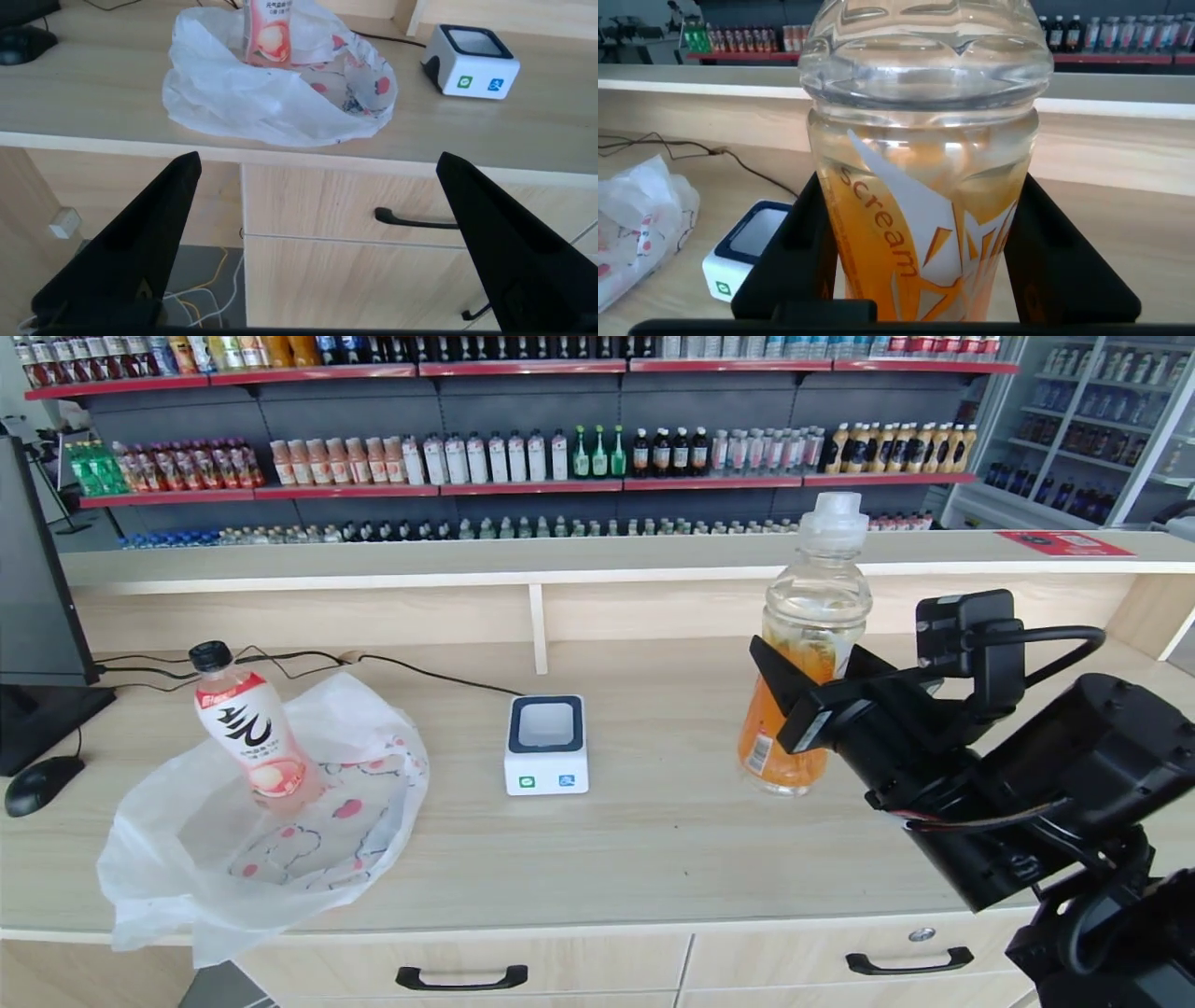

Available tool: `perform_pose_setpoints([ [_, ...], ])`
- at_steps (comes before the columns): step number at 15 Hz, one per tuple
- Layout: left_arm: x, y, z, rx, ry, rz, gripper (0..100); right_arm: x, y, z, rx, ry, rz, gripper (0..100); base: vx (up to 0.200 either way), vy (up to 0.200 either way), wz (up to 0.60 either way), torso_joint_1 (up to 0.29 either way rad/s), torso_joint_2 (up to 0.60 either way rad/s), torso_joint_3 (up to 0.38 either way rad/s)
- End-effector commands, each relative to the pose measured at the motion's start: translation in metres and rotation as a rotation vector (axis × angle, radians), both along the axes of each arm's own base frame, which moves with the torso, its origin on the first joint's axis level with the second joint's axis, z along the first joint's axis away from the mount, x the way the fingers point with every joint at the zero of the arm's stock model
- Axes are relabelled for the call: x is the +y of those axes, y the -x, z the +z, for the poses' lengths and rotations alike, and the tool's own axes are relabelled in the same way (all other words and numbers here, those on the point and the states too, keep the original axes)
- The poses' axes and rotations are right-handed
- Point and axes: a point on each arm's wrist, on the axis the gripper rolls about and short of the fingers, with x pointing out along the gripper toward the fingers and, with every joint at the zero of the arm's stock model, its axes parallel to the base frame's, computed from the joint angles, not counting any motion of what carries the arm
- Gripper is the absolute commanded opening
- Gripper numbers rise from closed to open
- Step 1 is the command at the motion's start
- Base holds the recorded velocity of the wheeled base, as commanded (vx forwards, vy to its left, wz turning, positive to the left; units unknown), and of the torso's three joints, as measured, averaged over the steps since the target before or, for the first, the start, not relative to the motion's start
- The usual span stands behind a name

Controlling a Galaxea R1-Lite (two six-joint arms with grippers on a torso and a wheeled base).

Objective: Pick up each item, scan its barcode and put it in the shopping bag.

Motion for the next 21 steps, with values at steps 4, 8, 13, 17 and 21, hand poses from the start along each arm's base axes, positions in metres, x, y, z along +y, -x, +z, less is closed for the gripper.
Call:
perform_pose_setpoints([
  [4,0.000,0.000,0.000,-0.002,0.000,0.000,100,0.001,-0.002,0.001,-0.004,-0.011,0.002,0,0.000,0.200,0.00,0.004,0.00,0.000],
  [8,0.000,0.000,0.000,-0.002,-0.001,0.000,100,0.003,-0.004,0.001,-0.007,-0.017,0.004,0,0.000,0.200,0.00,0.006,0.01,0.002],
  [13,0.000,0.000,0.000,-0.002,-0.001,0.000,100,0.012,-0.003,0.003,-0.015,-0.027,0.032,0,0.000,0.200,0.00,0.002,0.00,0.007],
  [17,0.000,0.000,0.000,-0.002,-0.001,0.000,100,0.014,-0.002,0.006,-0.019,-0.052,0.047,0,0.000,0.000,0.00,0.000,0.00,0.000],
  [21,0.000,0.000,0.000,-0.002,0.000,0.000,100,0.016,0.002,0.024,-0.091,-0.066,0.138,0,0.000,0.000,0.00,0.000,0.00,0.000],
])
